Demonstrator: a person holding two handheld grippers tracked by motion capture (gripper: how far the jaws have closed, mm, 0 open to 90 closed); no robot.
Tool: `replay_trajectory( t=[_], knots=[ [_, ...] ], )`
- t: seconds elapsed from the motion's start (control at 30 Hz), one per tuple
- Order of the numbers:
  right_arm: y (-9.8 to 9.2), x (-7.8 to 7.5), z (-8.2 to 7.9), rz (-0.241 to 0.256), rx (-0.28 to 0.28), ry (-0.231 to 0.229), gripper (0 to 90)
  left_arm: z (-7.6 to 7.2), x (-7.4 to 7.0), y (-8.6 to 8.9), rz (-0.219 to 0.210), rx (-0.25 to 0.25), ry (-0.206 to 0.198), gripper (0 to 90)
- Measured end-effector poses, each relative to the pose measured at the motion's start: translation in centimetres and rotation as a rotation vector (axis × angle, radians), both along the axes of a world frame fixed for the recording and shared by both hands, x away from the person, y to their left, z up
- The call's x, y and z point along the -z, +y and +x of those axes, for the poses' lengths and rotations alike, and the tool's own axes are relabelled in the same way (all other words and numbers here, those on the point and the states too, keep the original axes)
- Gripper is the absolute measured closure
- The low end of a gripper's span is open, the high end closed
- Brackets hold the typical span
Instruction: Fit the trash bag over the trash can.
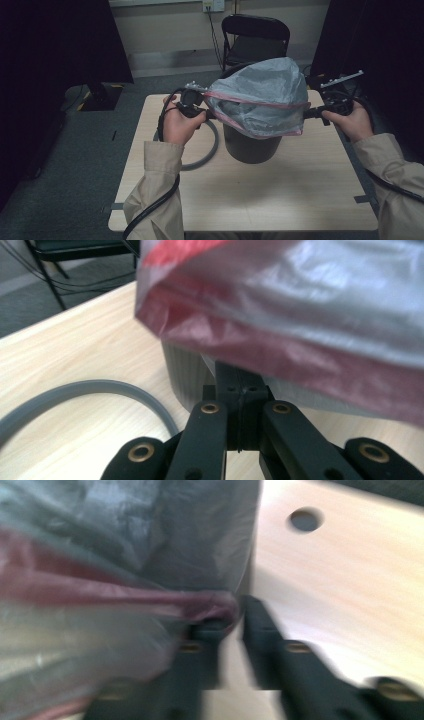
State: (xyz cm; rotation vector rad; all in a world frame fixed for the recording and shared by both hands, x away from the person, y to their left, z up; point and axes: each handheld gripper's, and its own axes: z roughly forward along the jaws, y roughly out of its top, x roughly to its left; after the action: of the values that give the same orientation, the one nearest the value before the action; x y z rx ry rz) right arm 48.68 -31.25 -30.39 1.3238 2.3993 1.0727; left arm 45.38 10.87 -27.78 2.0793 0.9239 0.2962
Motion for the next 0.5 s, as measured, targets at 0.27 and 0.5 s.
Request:
replay_trajectory(
  t=[0.27,0.5],
  knots=[
    [-1.5,-4.1,-1.6,0.034,0.031,-0.141,47.5,0.3,-0.5,-0.3,0.032,-0.033,-0.028,90.0],
    [-1.0,-5.0,-0.8,0.077,0.049,-0.158,53.4,1.2,-0.4,-0.2,0.032,-0.064,-0.028,90.0]
  ],
)
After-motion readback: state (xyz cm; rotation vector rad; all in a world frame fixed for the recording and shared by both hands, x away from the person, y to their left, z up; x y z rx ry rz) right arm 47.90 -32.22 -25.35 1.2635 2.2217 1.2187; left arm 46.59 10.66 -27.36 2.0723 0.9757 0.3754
